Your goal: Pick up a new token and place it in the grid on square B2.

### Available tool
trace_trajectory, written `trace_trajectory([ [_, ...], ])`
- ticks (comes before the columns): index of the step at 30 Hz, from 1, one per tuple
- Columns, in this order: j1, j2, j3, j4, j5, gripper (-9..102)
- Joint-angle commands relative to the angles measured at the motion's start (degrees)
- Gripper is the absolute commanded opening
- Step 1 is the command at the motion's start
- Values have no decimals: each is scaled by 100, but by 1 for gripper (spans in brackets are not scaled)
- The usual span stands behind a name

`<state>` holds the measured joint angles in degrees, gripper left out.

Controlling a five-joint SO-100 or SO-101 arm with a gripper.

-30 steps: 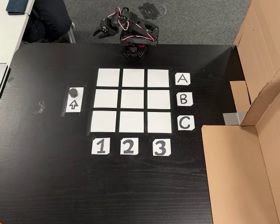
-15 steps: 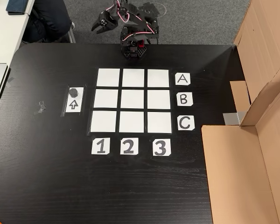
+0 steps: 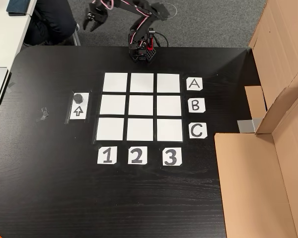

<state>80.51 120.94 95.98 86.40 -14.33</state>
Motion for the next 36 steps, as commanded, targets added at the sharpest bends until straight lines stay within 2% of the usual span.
trace_trajectory([
  [1,-185,-1020,-1239,193,26,11],
  [14,-817,-3850,-3612,483,-149,12],
  [24,-1441,-5757,-5810,1072,-185,16],
  [36,-2153,-6768,-6662,1081,-396,27],
])
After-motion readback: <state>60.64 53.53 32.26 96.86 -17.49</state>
